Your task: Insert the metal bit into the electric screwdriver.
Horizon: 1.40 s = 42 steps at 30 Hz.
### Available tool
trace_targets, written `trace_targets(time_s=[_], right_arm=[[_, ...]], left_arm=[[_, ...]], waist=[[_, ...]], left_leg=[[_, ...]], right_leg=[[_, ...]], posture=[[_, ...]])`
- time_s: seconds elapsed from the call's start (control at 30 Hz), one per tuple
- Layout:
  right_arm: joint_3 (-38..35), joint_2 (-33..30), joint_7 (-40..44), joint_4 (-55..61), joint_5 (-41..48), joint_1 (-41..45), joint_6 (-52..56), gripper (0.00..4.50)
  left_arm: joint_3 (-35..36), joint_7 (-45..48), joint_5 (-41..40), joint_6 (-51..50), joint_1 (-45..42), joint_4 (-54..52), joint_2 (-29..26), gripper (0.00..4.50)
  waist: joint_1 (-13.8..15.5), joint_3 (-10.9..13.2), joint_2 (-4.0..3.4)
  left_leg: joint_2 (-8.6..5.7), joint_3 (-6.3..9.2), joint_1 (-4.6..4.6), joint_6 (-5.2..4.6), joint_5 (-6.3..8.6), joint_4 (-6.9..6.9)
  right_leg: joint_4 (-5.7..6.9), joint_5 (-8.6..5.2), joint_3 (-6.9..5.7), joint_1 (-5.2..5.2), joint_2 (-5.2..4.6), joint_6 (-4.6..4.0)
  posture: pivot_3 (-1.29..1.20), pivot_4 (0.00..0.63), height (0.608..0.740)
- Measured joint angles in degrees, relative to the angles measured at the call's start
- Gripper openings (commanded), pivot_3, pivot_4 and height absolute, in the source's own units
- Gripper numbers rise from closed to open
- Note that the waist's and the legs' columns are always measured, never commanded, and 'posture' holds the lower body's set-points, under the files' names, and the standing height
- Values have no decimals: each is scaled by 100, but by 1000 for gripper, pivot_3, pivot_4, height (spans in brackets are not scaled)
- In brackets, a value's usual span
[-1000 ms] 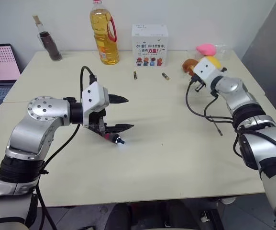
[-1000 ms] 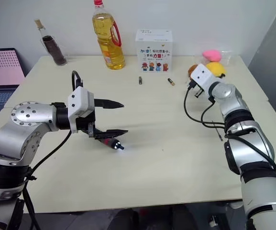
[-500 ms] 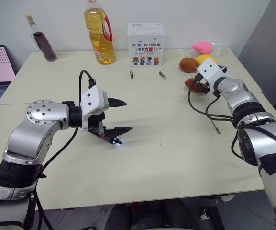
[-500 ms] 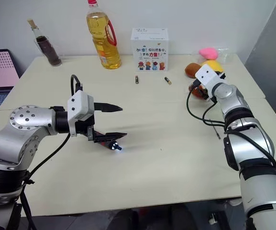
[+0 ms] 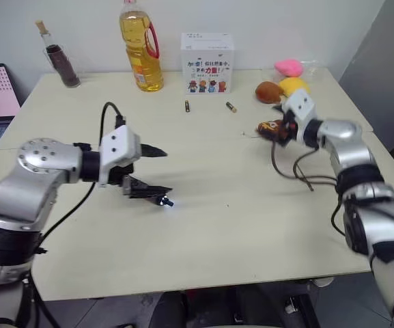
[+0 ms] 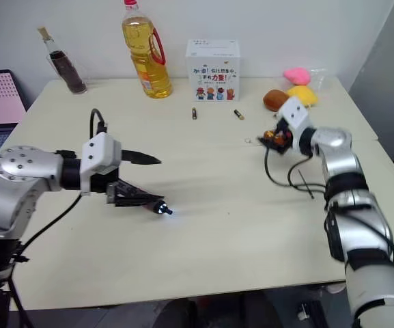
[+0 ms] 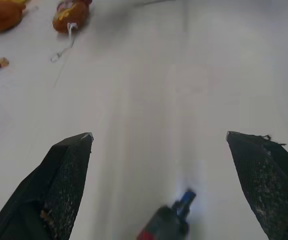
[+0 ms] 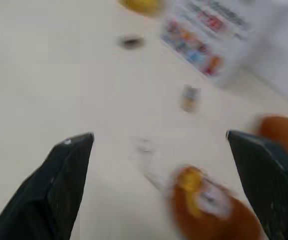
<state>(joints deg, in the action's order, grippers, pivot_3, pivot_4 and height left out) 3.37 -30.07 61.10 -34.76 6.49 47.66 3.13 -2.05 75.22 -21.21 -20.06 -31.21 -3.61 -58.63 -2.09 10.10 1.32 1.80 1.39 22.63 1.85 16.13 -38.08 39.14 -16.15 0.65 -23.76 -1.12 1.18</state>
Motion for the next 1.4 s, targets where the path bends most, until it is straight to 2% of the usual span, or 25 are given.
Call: trace_targets(time_s=[0.03,0.1,0.2,0.37,0.53,0.73,1.1,1.2,1.4], right_arm=[[26,-81,125,590,173,-374,362,4465],[46,-282,252,2474,714,-1394,1326,4465],[106,-422,142,4349,1277,-2208,2326,4465],[235,-270,-491,6072,1761,-3072,3223,4465],[343,-217,-979,6651,1849,-3316,3535,4465],[332,-138,-1476,7073,2077,-3468,3886,4465],[338,-199,-1614,7072,2190,-3531,3811,4465],[342,-186,-1603,7072,2243,-3532,3715,4500],[417,-199,-1504,7035,2208,-3529,3396,4500]], left_arm=[[-78,151,112,123,-113,193,-52,4500],[-442,722,526,730,-396,725,-270,4500],[-1101,1355,1229,1729,-900,1551,-165,4500],[-2268,1679,2399,3258,-1910,2899,469,4500],[-2581,1637,3063,4238,-2430,3963,974,4500],[-2913,1123,3900,5145,-2931,5233,1603,4500],[-2814,1040,4031,5443,-3115,5783,1839,4500],[-2750,1041,4030,5448,-3114,5845,1869,3990],[-2686,1045,4016,5421,-3114,5877,2019,2603]], waist=[[29,4,-6],[98,12,-34],[141,12,-34],[215,13,-30],[182,14,-26],[173,12,-24],[196,10,-25],[203,10,-25],[219,10,-25]], left_leg=[[-6,-2,0,-1,0,-1],[-17,-5,3,-1,0,-12],[-32,-12,-2,-3,1,-40],[-29,-3,4,-5,3,-72],[-27,-3,6,-6,3,-75],[-29,5,3,-7,4,-75],[-32,7,-7,-7,4,-77],[-33,9,-6,-7,3,-78],[-36,22,-5,-7,3,-84]], right_leg=[[6,0,5,-6,2,0],[13,-1,1,-6,-3,2],[28,0,-8,2,5,4],[39,0,-28,19,16,3],[37,0,-35,19,16,4],[39,0,-42,23,16,4],[41,-1,-47,36,11,5],[40,-1,-52,38,9,5],[38,-1,-68,46,5,5]], posture=[[0,150,740],[0,150,740],[0,150,740],[0,150,740],[0,150,740],[0,150,740],[0,150,740],[0,150,740],[0,150,740]])
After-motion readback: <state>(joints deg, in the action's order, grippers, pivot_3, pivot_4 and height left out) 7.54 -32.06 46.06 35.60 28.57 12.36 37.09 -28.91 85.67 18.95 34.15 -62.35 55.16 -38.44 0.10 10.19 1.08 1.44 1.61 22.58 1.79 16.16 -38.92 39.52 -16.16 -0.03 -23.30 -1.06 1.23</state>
